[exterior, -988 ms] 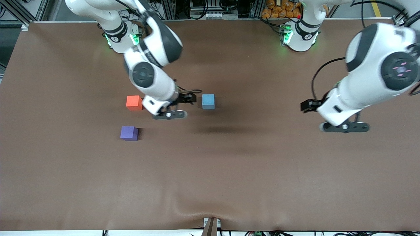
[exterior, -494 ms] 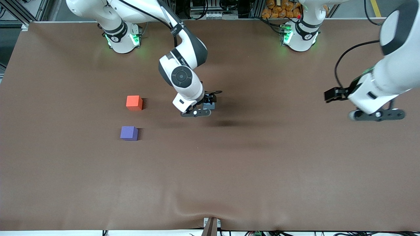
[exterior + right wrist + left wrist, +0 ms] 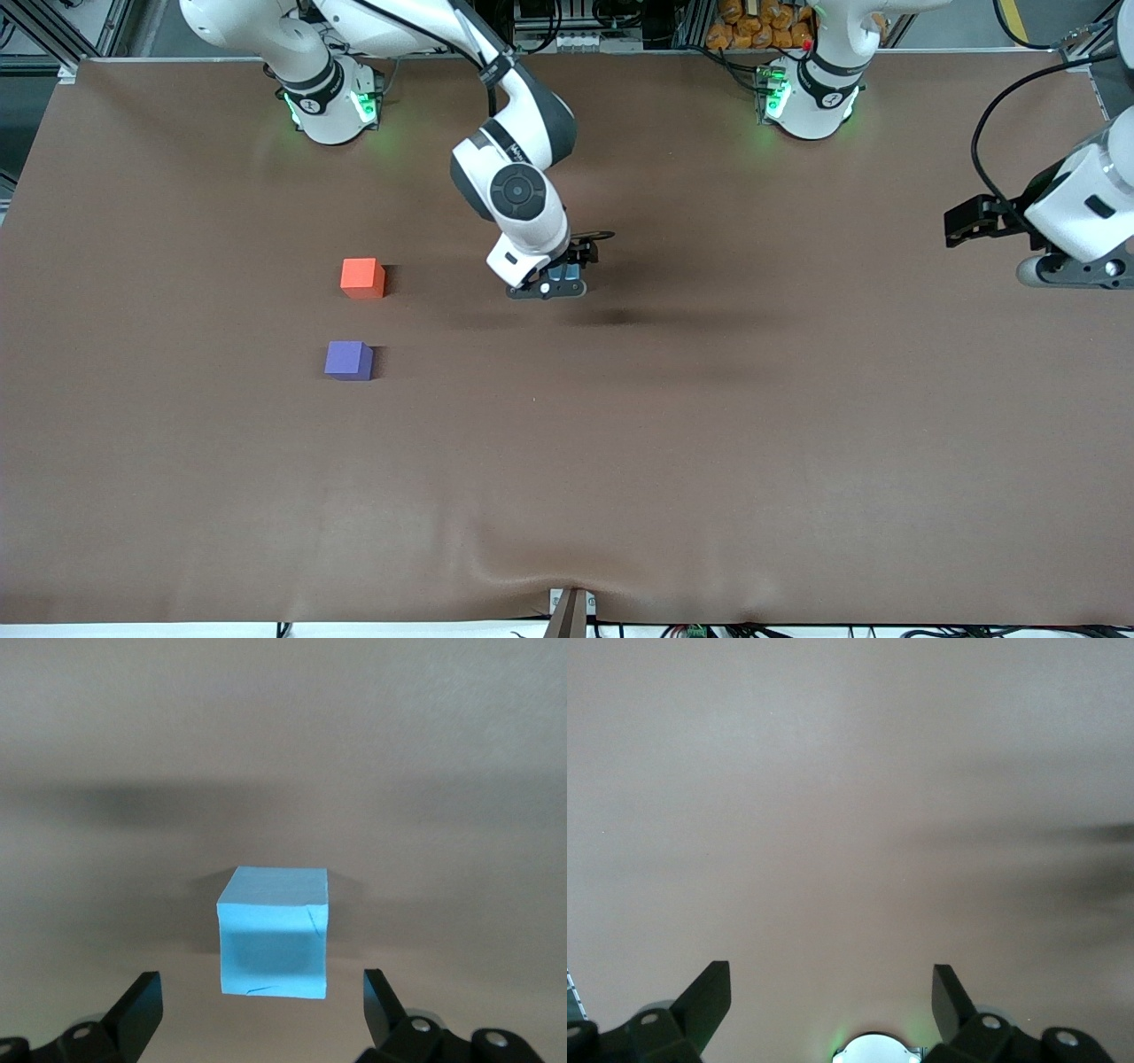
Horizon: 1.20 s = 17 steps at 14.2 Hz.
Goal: Place blue block between orange and purple blocks
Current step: 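Grasp the blue block with the right gripper while the left gripper retracts, then carry the blue block toward the orange and purple blocks, right gripper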
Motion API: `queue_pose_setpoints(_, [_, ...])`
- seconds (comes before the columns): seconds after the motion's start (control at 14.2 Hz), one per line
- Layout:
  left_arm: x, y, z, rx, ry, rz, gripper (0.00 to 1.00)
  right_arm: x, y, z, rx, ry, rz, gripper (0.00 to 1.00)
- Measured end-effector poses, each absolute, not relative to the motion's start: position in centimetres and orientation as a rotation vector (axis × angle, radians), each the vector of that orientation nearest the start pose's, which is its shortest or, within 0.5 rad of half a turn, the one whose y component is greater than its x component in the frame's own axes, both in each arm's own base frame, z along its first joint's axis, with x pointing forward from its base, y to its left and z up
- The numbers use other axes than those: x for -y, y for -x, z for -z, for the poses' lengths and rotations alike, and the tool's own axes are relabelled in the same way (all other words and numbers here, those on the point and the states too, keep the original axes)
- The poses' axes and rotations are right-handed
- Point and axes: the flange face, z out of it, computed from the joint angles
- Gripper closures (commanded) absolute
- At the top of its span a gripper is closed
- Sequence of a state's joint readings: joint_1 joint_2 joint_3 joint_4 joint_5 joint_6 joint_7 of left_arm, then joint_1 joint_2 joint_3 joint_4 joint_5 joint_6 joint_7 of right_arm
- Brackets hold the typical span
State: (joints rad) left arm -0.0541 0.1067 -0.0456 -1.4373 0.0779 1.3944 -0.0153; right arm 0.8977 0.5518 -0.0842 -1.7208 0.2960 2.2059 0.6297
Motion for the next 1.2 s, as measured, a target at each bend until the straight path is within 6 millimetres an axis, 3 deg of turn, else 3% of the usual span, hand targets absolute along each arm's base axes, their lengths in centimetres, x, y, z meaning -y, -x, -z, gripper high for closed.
queue_pose_setpoints(0.28, [2.7,-54.0,-62.0,-0.080,3.092,-0.240,0.00,-49.5,-44.2,-22.5,-0.013,3.050,-0.255,0.00])
queue_pose_setpoints(0.35, [2.3,-53.5,-62.3,-0.067,3.113,-0.229,0.00,-49.6,-44.2,-21.9,-0.031,3.052,-0.247,0.06])
queue_pose_setpoints(0.42, [2.0,-53.4,-62.6,-0.057,3.127,-0.212,0.00,-49.8,-44.1,-21.4,-0.039,3.051,-0.237,0.28])
queue_pose_setpoints(0.56, [1.9,-53.3,-62.8,-0.046,3.133,-0.194,0.00,-50.2,-43.7,-21.2,-0.039,3.050,-0.229,0.63])
queue_pose_setpoints(0.63, [1.9,-53.4,-62.9,-0.036,3.134,-0.187,0.00,-50.4,-43.6,-21.2,-0.034,3.050,-0.225,0.93])
queue_pose_setpoints(0.71, [2.0,-53.4,-62.9,-0.023,3.134,-0.176,0.00,-50.5,-43.6,-21.3,-0.031,3.050,-0.223,1.00])
queue_pose_setpoints(1.06, [3.0,-53.5,-63.5,0.000,3.133,-0.140,0.00,-49.6,-45.0,-22.5,-0.058,3.061,-0.225,1.00])
queue_pose_setpoints(1.2, [3.1,-53.6,-63.7,0.013,3.134,-0.123,0.00,-47.2,-47.7,-25.6,-0.099,3.080,-0.274,1.00])
